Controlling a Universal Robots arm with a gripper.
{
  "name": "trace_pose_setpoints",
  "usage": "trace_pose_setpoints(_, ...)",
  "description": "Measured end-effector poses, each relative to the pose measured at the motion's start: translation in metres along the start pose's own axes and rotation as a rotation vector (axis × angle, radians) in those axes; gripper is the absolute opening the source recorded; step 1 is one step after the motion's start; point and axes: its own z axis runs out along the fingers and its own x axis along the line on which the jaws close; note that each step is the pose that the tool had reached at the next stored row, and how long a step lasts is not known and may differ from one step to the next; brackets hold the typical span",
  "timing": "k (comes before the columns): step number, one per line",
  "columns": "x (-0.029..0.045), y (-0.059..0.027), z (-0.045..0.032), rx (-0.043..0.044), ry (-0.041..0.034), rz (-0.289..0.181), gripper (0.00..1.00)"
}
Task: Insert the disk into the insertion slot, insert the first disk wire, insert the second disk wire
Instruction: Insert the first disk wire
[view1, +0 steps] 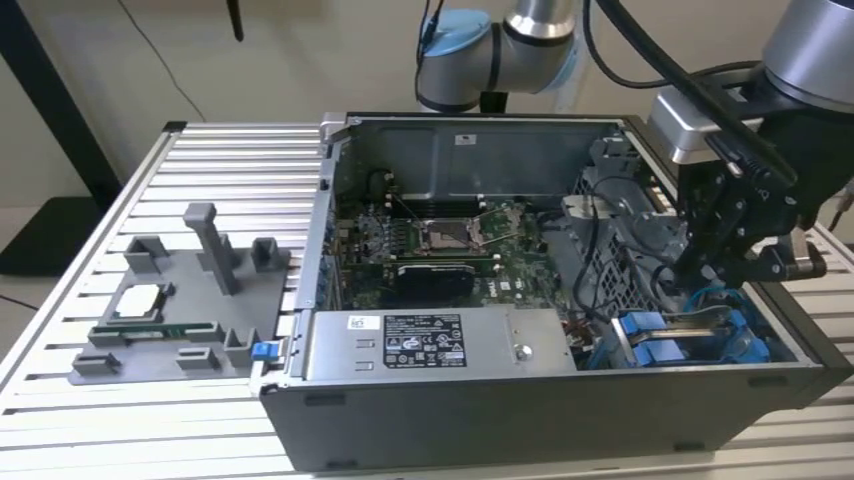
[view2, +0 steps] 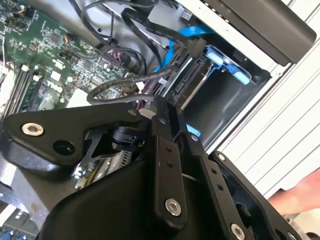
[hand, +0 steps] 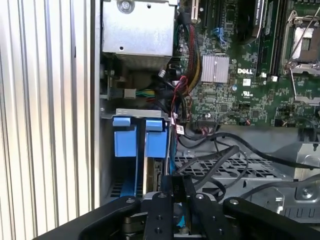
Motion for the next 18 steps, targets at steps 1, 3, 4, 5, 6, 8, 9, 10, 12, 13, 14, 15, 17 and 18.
trace_pose_setpoints(1, 0.0018, -0.0005, 0.0009, 0.0, -0.0001, 0.0, 0.0)
trace_pose_setpoints(3, 0.005, -0.0019, 0.0029, 0.0, -0.0002, 0.001, 0.0)
trace_pose_setpoints(4, 0.0064, -0.0027, 0.0039, 0.0001, -0.0002, 0.001, 0.0)
trace_pose_setpoints(5, 0.0077, -0.0037, 0.005, 0.0001, -0.0005, 0.001, 0.0)
trace_pose_setpoints(6, 0.0089, -0.0049, 0.0061, 0.0001, -0.0007, 0.001, 0.0)
trace_pose_setpoints(8, 0.0104, -0.0073, 0.0076, -0.0003, -0.0006, 0.002, 0.0)
trace_pose_setpoints(9, 0.0111, -0.0084, 0.0085, -0.0007, -0.0007, 0.002, 0.0)
trace_pose_setpoints(10, 0.0118, -0.0095, 0.0093, -0.0011, -0.0006, 0.002, 0.0)
trace_pose_setpoints(12, 0.0128, -0.0116, 0.0112, -0.0016, -0.0006, 0.003, 0.0)
trace_pose_setpoints(13, 0.0132, -0.0127, 0.0122, -0.0017, -0.0005, 0.004, 0.0)
trace_pose_setpoints(14, 0.0137, -0.0139, 0.0134, -0.0019, -0.0006, 0.004, 0.0)
trace_pose_setpoints(15, 0.0144, -0.0152, 0.0144, -0.002, -0.0006, 0.004, 0.0)
trace_pose_setpoints(17, 0.0156, -0.0172, 0.0158, -0.0027, -0.0008, 0.005, 0.0)
trace_pose_setpoints(18, 0.0162, -0.018, 0.0161, -0.0032, -0.0008, 0.005, 0.0)
